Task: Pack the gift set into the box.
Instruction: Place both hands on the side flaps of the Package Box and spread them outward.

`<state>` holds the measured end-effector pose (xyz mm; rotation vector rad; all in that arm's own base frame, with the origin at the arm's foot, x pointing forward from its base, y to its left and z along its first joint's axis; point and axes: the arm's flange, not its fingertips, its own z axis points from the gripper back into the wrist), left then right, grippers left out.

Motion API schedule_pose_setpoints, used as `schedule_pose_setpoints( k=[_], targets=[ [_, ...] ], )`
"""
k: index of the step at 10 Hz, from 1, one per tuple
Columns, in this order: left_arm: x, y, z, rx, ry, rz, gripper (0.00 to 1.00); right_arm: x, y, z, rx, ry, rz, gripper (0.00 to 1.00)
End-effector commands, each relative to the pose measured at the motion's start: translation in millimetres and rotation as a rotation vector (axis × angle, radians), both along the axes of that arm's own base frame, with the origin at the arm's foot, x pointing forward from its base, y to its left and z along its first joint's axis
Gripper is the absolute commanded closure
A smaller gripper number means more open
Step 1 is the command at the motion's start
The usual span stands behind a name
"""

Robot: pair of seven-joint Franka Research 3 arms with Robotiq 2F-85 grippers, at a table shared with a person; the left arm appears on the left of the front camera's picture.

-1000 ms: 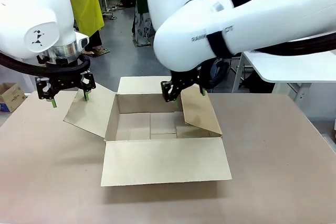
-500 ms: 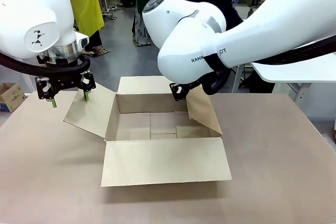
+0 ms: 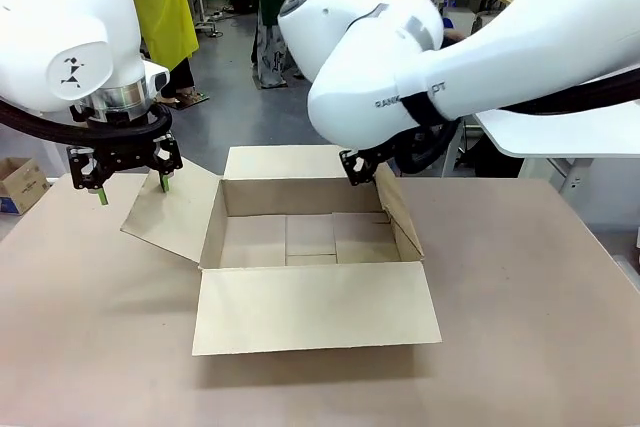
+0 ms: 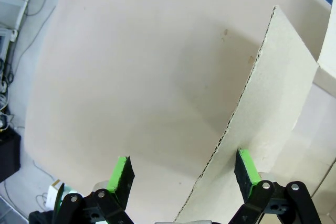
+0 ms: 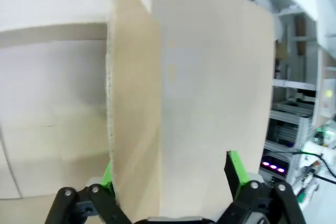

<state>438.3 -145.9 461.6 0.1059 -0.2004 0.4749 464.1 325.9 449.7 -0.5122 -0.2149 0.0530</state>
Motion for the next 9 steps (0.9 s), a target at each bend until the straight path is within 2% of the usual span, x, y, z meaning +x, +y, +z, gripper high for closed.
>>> schedule_pose_setpoints(
  k=[1, 2, 4, 7, 9],
  targets=[
    [0, 1, 1, 0.018, -0.005, 0.011, 0.00, -19, -38, 10, 0.077, -0.009, -0.044, 0.00],
    [0, 1, 1, 0.018, -0.005, 0.011, 0.00, -24, -57, 16, 0.141, -0.009, -0.004, 0.00],
    [0, 1, 1, 0.018, -0.005, 0.011, 0.00, -34, -96, 19, 0.234, -0.017, -0.033, 0.00],
    [0, 1, 1, 0.018, -0.005, 0.011, 0.00, -45, -158, 4, 0.391, -0.060, -0.051, 0.00],
    [0, 1, 1, 0.018, -0.005, 0.011, 0.00, -39, -187, -18, 0.521, -0.086, -0.034, 0.00]
  ],
)
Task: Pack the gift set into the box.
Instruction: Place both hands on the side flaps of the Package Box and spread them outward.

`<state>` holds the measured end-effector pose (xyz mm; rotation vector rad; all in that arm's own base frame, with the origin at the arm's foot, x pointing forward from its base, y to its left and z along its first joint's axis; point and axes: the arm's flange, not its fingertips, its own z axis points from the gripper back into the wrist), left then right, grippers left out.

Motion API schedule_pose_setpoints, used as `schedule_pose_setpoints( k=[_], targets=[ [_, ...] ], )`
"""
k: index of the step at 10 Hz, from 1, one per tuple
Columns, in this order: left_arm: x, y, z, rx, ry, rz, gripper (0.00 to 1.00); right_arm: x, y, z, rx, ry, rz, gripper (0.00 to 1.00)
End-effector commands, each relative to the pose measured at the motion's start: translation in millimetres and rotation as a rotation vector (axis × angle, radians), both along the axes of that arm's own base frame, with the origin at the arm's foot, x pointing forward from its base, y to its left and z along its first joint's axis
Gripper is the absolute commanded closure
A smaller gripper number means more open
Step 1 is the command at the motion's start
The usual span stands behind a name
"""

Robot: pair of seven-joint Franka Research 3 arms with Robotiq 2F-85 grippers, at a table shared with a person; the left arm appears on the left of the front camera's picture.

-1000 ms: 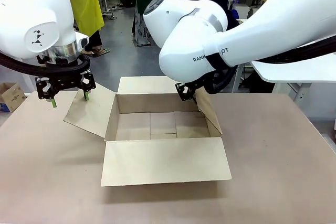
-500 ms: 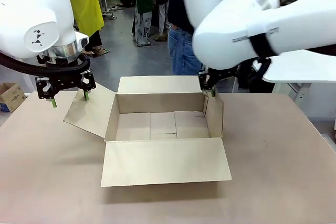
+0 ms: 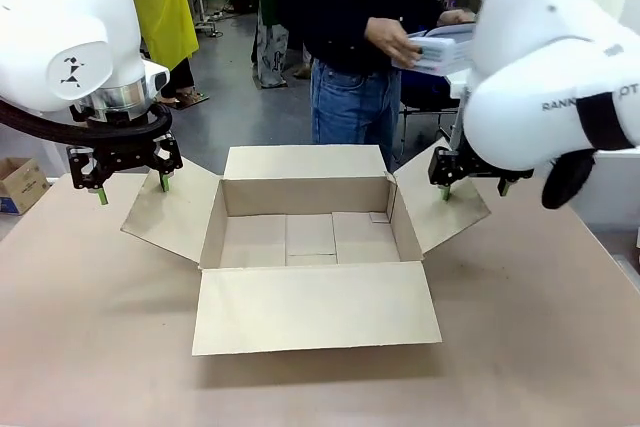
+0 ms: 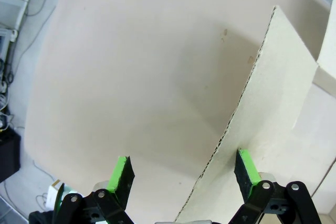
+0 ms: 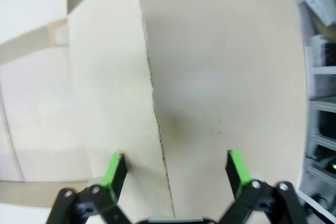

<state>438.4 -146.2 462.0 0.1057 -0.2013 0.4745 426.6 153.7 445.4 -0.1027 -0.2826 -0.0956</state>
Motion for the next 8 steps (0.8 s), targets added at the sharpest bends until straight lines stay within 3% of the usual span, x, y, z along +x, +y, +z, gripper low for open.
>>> schedule_pose_setpoints(
  k=[1, 2, 3, 8],
  targets=[
    [0, 1, 1, 0.018, -0.004, 0.012, 0.00, 0, -20, -25, 0.161, -0.062, 0.070, 0.00],
    [0, 1, 1, 0.018, -0.004, 0.012, 0.00, 2, -21, -38, 0.243, -0.083, 0.099, 0.00],
    [0, 1, 1, 0.018, -0.004, 0.012, 0.00, 2, -12, -11, 0.063, -0.034, 0.006, 0.00],
    [0, 1, 1, 0.018, -0.004, 0.012, 0.00, 2, -12, -11, 0.063, -0.034, 0.006, 0.00]
  ],
)
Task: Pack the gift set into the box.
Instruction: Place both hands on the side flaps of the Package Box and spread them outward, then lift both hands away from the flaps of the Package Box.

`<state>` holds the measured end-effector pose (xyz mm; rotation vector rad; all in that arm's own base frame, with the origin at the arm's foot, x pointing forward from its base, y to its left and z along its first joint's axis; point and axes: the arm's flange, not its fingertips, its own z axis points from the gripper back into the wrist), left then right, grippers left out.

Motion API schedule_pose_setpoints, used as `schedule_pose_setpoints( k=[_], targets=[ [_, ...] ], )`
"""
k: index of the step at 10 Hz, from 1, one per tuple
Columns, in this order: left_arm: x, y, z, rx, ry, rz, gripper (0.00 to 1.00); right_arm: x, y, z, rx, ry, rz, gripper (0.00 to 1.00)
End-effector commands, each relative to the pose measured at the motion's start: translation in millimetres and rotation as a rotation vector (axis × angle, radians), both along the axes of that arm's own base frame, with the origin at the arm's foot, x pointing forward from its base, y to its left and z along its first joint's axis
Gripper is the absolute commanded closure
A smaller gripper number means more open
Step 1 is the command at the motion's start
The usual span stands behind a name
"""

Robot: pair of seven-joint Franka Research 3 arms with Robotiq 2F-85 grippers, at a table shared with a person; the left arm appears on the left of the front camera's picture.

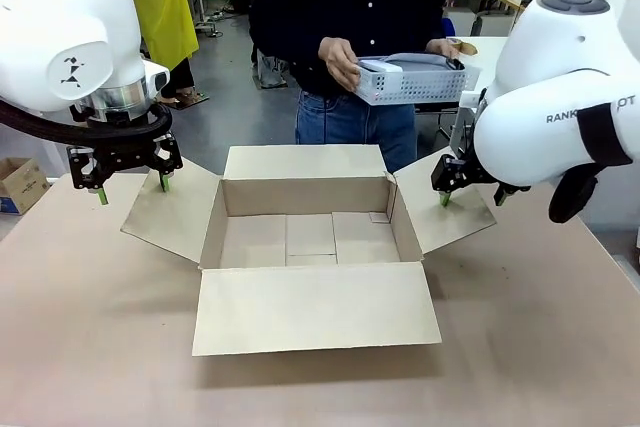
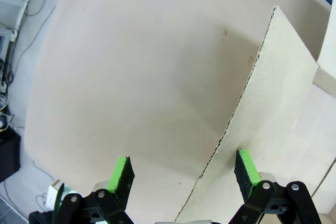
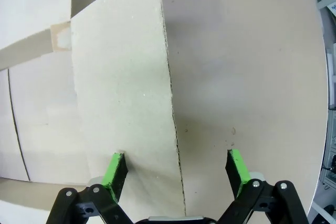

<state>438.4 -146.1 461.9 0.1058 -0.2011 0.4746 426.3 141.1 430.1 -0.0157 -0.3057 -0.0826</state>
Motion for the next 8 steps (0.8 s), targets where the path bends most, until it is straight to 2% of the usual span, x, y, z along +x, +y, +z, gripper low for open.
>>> schedule_pose_setpoints(
  k=[1, 8],
  targets=[
    [0.3, 0.8, 0.8, 0.018, -0.004, 0.012, 0.00, 2.3, 0.3, 4.1, -0.019, -0.007, -0.021, 0.00],
    [0.3, 0.8, 0.8, 0.018, -0.004, 0.012, 0.00, 2.3, 0.3, 4.1, -0.019, -0.007, -0.021, 0.00]
  ],
)
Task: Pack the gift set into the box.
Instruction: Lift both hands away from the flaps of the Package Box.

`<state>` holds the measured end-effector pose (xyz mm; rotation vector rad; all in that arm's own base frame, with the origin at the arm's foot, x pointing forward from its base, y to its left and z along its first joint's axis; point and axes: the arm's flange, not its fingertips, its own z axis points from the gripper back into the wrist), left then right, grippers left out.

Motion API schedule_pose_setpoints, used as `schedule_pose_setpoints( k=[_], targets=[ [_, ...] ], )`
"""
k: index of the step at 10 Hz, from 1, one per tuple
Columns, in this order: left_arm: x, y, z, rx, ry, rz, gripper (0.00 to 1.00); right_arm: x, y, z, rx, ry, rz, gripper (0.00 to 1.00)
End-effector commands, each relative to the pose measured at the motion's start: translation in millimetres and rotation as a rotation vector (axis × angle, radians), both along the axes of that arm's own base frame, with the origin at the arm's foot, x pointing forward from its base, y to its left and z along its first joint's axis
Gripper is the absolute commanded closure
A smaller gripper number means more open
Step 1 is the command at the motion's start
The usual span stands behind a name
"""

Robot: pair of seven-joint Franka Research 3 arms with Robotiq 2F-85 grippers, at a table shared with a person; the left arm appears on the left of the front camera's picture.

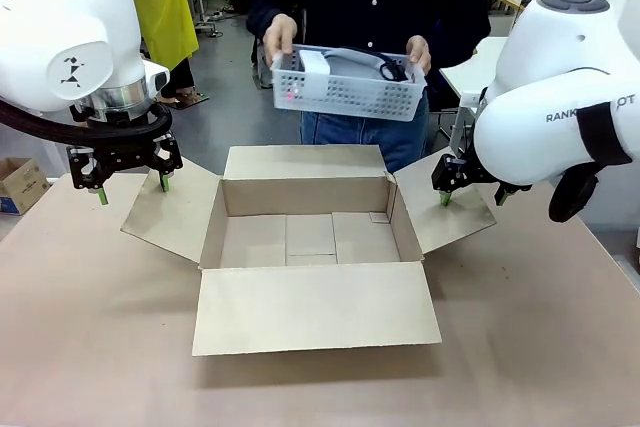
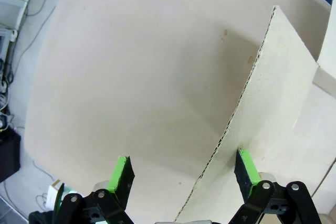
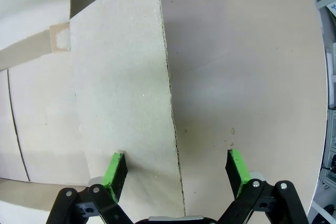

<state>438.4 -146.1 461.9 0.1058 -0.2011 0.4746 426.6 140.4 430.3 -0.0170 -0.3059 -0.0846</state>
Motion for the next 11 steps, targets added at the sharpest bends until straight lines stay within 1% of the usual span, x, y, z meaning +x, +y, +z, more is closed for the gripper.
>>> schedule_pose_setpoints(
  k=[1, 11],
  targets=[
    [0.3, 0.8, 0.8, 0.018, -0.004, 0.012, 0.00, 1.9, 1.1, 4.0, -0.018, -0.007, -0.019, 0.00],
    [0.3, 0.8, 0.8, 0.018, -0.004, 0.012, 0.00, 1.9, 1.1, 4.0, -0.018, -0.007, -0.019, 0.00]
  ],
)
